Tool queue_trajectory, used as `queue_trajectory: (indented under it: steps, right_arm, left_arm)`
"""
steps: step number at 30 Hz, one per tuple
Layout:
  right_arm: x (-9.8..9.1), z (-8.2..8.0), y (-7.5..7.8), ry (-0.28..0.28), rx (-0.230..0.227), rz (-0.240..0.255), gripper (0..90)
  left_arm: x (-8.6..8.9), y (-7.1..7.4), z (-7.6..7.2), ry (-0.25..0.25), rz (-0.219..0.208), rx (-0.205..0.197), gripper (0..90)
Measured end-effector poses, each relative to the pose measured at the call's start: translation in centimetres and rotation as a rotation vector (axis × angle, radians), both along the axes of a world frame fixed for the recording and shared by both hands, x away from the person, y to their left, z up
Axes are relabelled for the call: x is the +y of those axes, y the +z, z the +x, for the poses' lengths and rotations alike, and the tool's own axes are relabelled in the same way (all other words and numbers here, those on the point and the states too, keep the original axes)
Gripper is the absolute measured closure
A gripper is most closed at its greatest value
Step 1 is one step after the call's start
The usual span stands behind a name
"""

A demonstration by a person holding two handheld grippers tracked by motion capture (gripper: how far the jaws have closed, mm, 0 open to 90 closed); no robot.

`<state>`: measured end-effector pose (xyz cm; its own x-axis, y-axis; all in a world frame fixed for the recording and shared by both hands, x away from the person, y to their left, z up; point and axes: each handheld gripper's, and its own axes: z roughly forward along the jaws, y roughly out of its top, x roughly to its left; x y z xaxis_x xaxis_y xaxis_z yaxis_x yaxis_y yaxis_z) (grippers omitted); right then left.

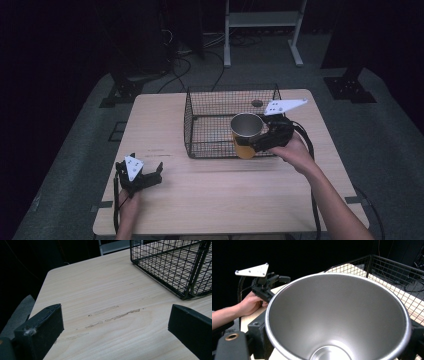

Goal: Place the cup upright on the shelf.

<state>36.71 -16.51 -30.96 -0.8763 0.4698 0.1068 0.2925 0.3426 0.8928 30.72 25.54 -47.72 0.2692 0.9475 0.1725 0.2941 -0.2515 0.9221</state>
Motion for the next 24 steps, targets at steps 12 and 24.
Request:
queue_trajectory:
  steps: [12, 24]
  right_arm:
    - [1.2, 2.6, 0.3, -0.006, 0.024, -0.013, 11.5]
    - [1.7, 4.6, -0.2, -0.011, 0.043, -0.026, 11.4]
  left_arm:
    - [0.0, 0.0, 0.0, -0.002, -0.001, -0.001, 0.0]
    - [0.1, 0.0, 0.0, -0.003, -0.005, -0.002, 0.0]
